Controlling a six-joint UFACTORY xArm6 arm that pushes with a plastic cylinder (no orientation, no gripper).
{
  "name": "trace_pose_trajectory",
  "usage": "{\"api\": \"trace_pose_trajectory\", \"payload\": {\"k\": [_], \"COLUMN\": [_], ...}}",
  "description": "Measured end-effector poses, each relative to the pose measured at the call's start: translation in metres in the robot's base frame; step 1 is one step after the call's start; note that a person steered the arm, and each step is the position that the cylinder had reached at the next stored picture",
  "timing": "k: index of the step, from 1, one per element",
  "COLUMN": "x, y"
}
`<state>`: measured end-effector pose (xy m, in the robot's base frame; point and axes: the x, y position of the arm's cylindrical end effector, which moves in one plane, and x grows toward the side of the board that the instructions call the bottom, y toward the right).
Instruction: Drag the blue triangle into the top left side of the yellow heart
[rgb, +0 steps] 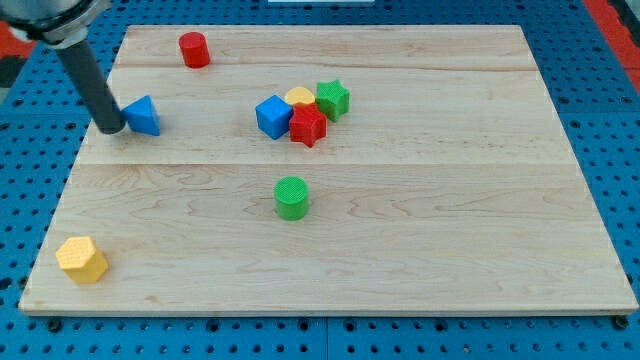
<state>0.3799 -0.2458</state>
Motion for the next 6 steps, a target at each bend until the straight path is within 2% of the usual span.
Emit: {"api": "trace_pose_trajectory", "payload": {"k": [1, 3, 6], "x": [-0.016, -0.040, -0.087], "y": [0.044, 0.096, 0.125]}}
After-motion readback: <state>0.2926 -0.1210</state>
